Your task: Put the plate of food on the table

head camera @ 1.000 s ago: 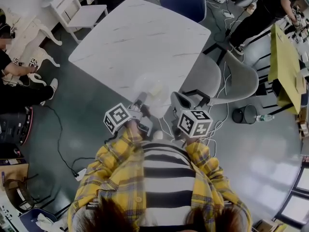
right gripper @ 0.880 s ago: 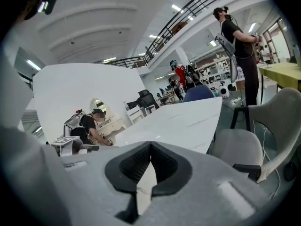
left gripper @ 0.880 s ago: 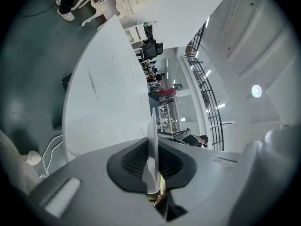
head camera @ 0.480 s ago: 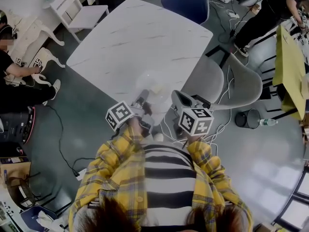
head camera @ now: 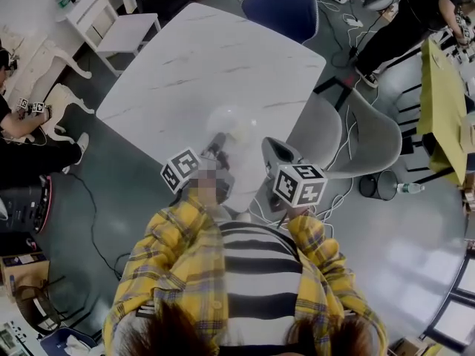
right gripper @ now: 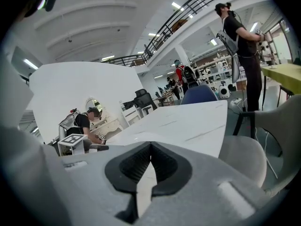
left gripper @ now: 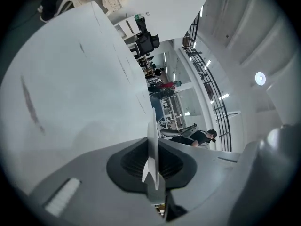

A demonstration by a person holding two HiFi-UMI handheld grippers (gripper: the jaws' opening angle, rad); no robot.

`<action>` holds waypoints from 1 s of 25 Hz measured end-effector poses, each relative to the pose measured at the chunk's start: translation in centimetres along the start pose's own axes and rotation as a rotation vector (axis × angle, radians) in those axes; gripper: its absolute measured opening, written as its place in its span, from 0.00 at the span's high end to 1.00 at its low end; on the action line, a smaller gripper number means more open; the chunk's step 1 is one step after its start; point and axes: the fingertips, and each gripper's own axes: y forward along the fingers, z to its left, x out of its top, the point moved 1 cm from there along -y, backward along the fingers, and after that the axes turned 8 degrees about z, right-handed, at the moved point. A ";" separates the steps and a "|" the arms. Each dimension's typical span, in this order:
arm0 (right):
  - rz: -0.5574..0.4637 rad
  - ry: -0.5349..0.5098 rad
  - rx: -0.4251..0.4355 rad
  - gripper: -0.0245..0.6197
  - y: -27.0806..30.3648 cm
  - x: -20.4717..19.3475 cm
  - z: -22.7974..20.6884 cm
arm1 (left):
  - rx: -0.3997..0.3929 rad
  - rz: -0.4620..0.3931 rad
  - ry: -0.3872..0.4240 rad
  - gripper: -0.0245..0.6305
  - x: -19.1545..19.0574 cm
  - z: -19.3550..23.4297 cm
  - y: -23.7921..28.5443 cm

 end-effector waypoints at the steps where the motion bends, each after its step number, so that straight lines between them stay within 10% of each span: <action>1: -0.002 0.002 -0.005 0.97 0.4 0.5 -0.2 | -0.003 0.004 -0.002 0.93 0.5 -0.1 0.6; 25: 0.074 0.041 -0.090 0.97 12.2 5.2 -2.1 | -0.061 0.031 -0.144 0.93 11.1 1.5 10.7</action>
